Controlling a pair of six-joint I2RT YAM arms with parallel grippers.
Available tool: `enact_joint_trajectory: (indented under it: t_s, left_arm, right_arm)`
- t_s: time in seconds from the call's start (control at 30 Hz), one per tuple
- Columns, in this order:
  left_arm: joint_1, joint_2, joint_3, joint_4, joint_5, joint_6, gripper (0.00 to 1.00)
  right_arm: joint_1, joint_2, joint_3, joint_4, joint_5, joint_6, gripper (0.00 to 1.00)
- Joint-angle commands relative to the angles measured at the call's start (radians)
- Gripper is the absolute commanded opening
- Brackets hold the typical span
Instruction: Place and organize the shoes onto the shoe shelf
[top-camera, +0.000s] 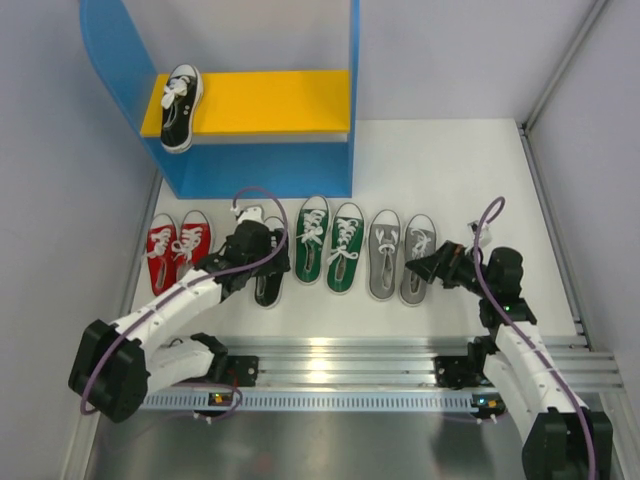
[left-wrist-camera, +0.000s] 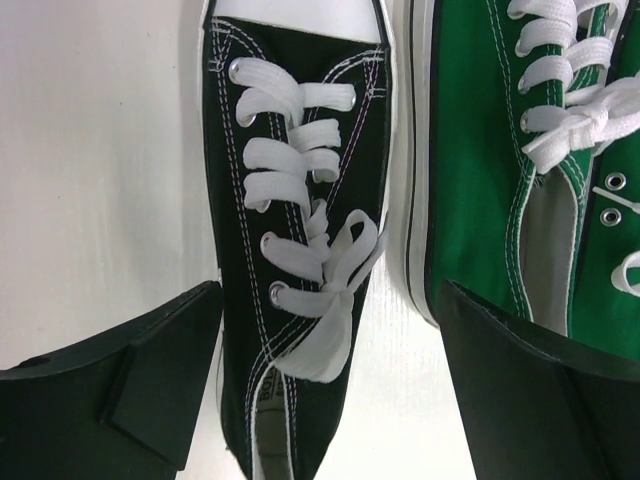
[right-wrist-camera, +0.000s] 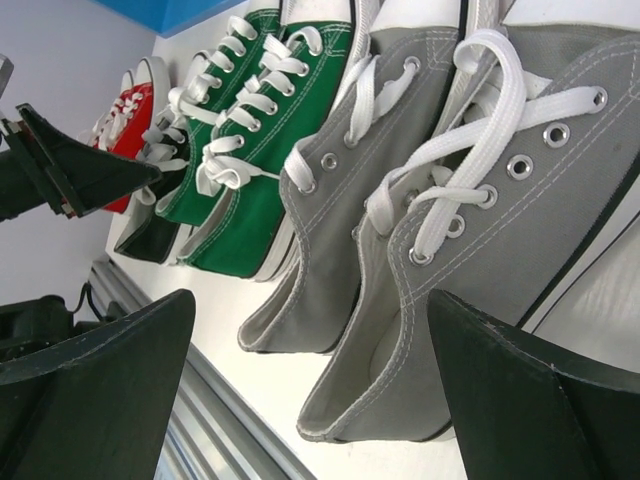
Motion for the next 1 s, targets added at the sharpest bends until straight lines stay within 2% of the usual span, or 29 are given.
enact_joint_trajectory:
  t_s: [0.0,0.27,0.37,0.53,0.6,0.7,0.83,0.97]
  left_arm:
    - [-0.004,0.030,-0.014,0.134,-0.013,-0.001,0.92]
    - [-0.004,0.125,-0.029,0.212,-0.050,0.027,0.83]
    - [-0.004,0.148,-0.025,0.217,-0.068,0.034,0.77]
    - [-0.004,0.160,-0.020,0.224,-0.065,0.048,0.55]
    - [-0.004,0.165,-0.020,0.224,-0.059,0.050,0.50]
    - [-0.004,0.161,-0.023,0.224,-0.044,0.050,0.34]
    - [-0.004,0.116,-0.025,0.206,-0.023,0.050,0.35]
    - [-0.005,0.024,-0.014,0.143,-0.013,0.039,0.30]
  right_arm:
    - [0.010,0.029,0.014,0.045,0.008,-0.020,0.99]
    - [0.011,0.057,0.016,0.075,0.003,-0.011,1.00]
    - [0.011,0.054,0.016,0.073,0.003,-0.013,0.99]
    - [0.011,0.052,0.013,0.073,0.005,-0.013,1.00]
    - [0.011,0.048,0.013,0.073,0.005,-0.013,0.99]
    - [0.011,0.040,0.013,0.069,0.005,-0.013,0.99]
    - [0.011,0.031,0.013,0.059,0.005,-0.016,0.99]
    - [0.010,0.023,0.011,0.059,0.005,-0.016,1.00]
